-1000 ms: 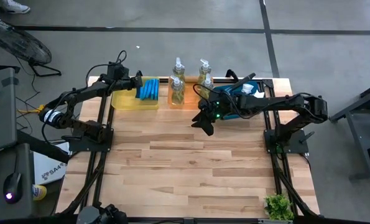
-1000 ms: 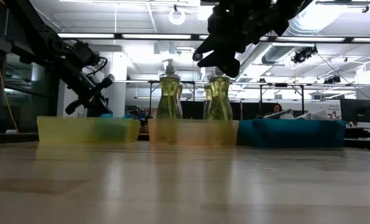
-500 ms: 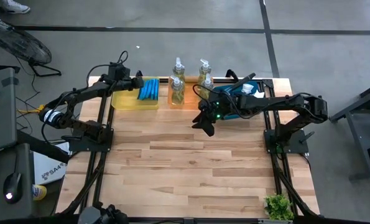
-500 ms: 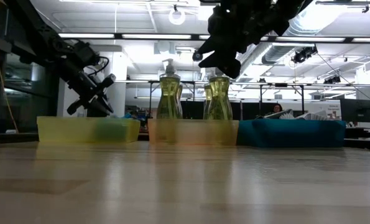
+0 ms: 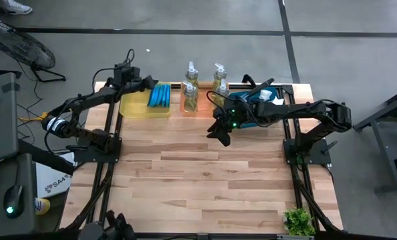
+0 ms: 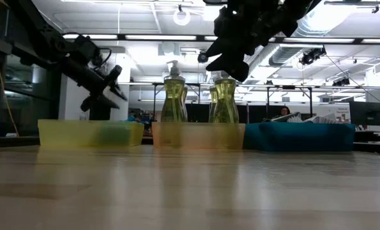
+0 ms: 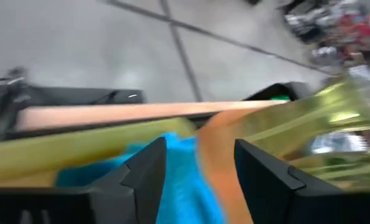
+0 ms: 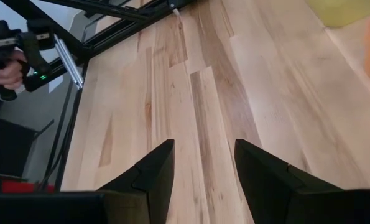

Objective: Pick & Place Kitchen Sink Supplies
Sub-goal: Return to Home Position

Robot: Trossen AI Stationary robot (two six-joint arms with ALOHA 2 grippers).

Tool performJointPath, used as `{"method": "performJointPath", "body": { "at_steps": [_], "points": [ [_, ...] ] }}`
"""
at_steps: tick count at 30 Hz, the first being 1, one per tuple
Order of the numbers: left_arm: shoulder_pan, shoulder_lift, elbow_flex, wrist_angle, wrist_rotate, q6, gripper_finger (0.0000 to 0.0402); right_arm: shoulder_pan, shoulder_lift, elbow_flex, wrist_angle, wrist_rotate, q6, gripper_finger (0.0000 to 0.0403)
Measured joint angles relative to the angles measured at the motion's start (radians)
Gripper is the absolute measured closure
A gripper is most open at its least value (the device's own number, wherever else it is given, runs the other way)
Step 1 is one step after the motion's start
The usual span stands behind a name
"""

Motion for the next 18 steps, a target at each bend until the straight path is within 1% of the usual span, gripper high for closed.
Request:
{"method": "performJointPath", "body": {
  "at_steps": [4,7,9,12,14,18],
  "points": [
    [-0.001,-0.001,0.050,0.013,0.113,-0.012,0.0205,0.000,-0.009,0.000,-0.008,-0.014,0.010,0.0242],
    [-0.002,-0.006,0.088,0.012,0.217,-0.022,0.0205,0.000,-0.040,0.000,-0.018,-0.010,0.001,0.0242],
    [-0.008,-0.021,0.106,0.014,0.266,-0.036,0.0208,0.000,-0.067,0.000,-0.021,0.002,-0.005,0.0242],
    [-0.052,-0.059,0.122,0.012,0.264,-0.032,0.0215,0.000,-0.119,0.000,-0.042,0.012,-0.036,0.0242],
    [-0.092,-0.101,0.125,0.010,0.235,-0.022,0.0222,0.000,-0.159,0.000,-0.063,0.021,-0.053,0.0242],
    [-0.200,-0.178,0.128,-0.007,0.139,0.000,0.0237,0.000,-0.249,0.000,-0.136,0.024,-0.075,0.0242]
  ]
}}
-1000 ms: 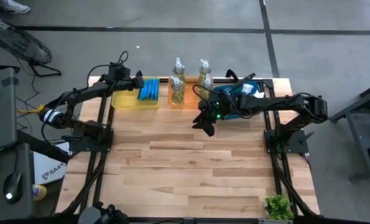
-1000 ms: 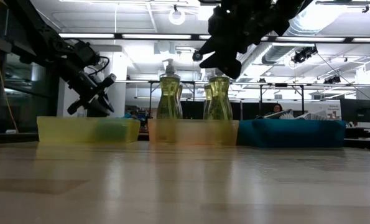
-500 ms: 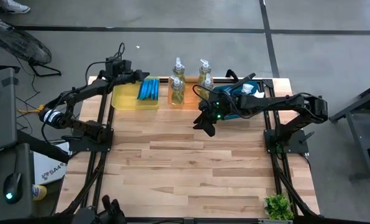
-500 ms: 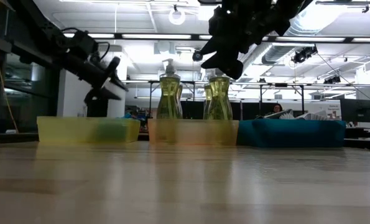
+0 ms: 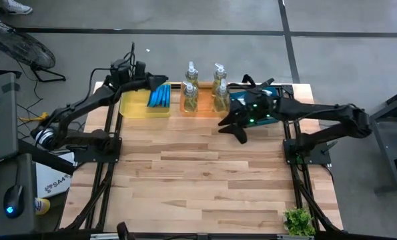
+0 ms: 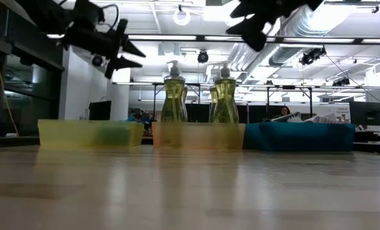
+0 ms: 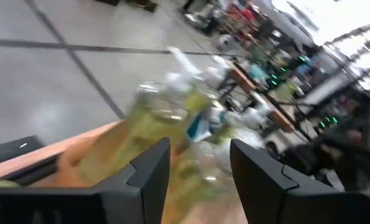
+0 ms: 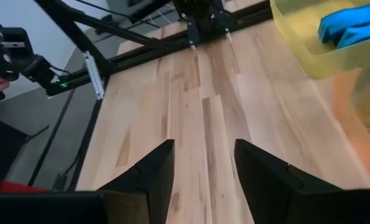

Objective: Pick & Place Kitchen Sink Supplies
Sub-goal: Return to Home Position

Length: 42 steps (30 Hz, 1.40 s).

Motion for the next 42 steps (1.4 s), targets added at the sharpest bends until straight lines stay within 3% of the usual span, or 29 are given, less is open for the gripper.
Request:
{"method": "performJointPath", "body": {
  "at_steps": [7,11,17,22,29,36,42],
  "points": [
    [-0.204,-0.088,0.000,-0.065,-0.076,0.031,0.0259,0.000,-0.184,0.000,-0.185,0.063,-0.046,0.0242],
    [-0.341,-0.124,0.000,-0.128,-0.214,0.052,0.0272,0.002,-0.280,-0.015,-0.265,0.117,-0.059,0.0242],
    [-0.569,-0.133,-0.063,-0.056,-0.386,0.068,0.0291,0.006,-0.422,-0.212,-0.111,0.070,0.072,0.0242],
    [-0.696,-0.132,-0.164,0.123,-0.474,0.068,0.0296,0.046,-0.502,-0.420,0.155,0.077,0.240,0.0242],
    [-0.722,-0.132,-0.349,0.456,-0.441,0.038,0.0297,0.083,-0.540,-0.590,0.517,0.216,0.386,0.0242],
    [-0.722,-0.176,-0.510,0.655,-0.346,-0.022,0.0297,0.085,-0.541,-0.623,0.580,0.322,0.378,0.0242],
    [-0.722,-0.320,-0.657,0.731,-0.324,-0.046,0.0297,0.124,-0.540,-0.623,0.636,0.431,0.367,0.0242]
  ]
}}
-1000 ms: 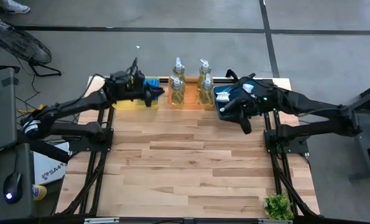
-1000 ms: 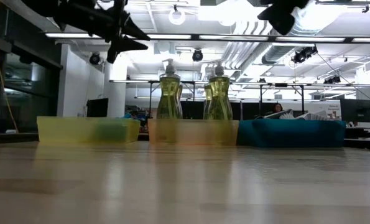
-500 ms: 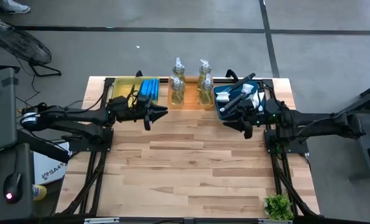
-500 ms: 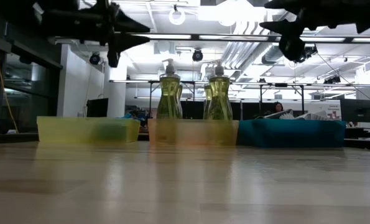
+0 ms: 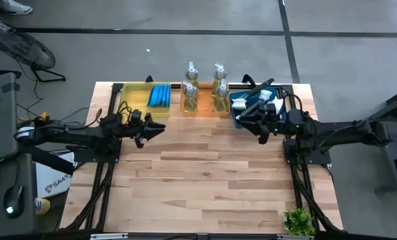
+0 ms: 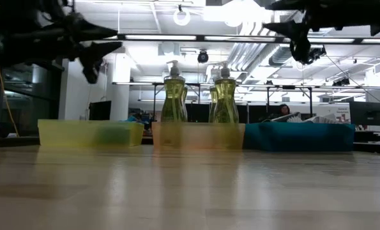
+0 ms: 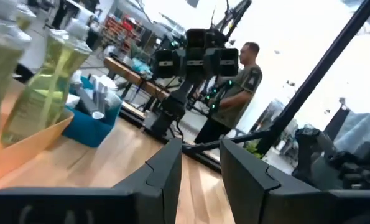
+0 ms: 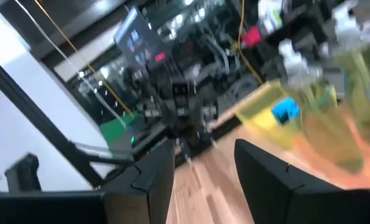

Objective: Pick & Place Kitchen Sink Supplies
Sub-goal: Return to Home Position

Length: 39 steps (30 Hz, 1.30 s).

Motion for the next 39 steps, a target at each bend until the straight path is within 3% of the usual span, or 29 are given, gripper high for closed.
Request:
{"method": "performJointPath", "body": {
  "at_steps": [8,14,17,22,29,39],
  "points": [
    [0.000,-0.229,-0.064,-0.091,0.042,-0.014,0.0296,0.099,0.001,0.000,0.062,0.194,-0.083,0.0242],
    [0.000,-0.305,-0.066,-0.137,0.019,0.009,0.0296,0.184,0.054,0.000,0.086,0.422,-0.114,0.0242],
    [0.000,-0.315,-0.067,-0.143,0.030,0.002,0.0296,0.205,0.109,0.000,0.116,0.476,-0.114,0.0242],
    [0.000,-0.320,-0.067,-0.143,0.028,-0.018,0.0296,0.209,0.235,0.000,0.196,0.452,-0.093,0.0242],
    [0.000,-0.320,-0.068,-0.143,0.013,-0.037,0.0296,0.205,0.417,0.000,0.458,0.356,-0.137,0.0242],
    [0.000,-0.319,-0.068,-0.157,-0.037,-0.122,0.0296,0.148,0.450,-0.010,0.600,0.135,-0.167,0.0242]
  ]
}}
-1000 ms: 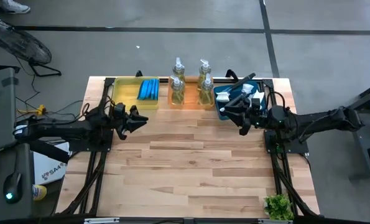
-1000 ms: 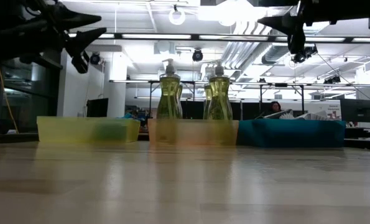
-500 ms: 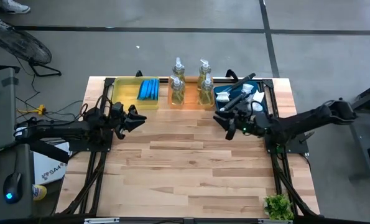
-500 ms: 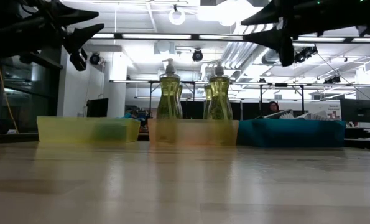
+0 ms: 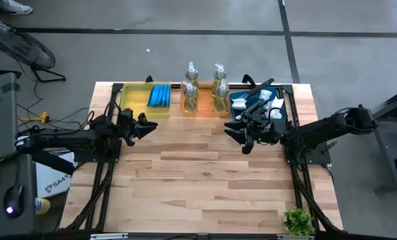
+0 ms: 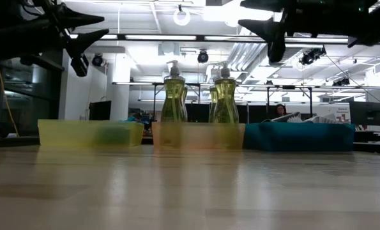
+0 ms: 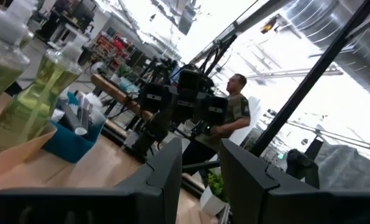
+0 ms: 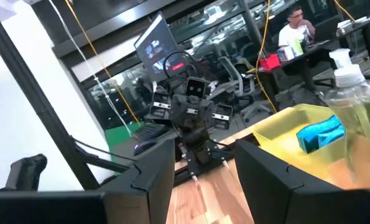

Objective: Pick & Place Kitchen Sink Supplies
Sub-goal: Return to Home Position

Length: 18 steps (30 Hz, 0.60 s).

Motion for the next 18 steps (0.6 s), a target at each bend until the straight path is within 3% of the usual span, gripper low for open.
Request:
{"method": "performJointPath", "body": {
  "at_steps": [11,18],
  "points": [
    [0.000,0.000,0.000,-0.113,0.001,0.000,0.0296,-0.028,0.000,-0.175,0.253,-0.028,0.016,0.0242],
    [0.000,0.000,0.000,-0.221,0.001,0.000,0.0296,-0.028,0.000,-0.240,0.274,0.090,0.088,0.0242]
  ]
}}
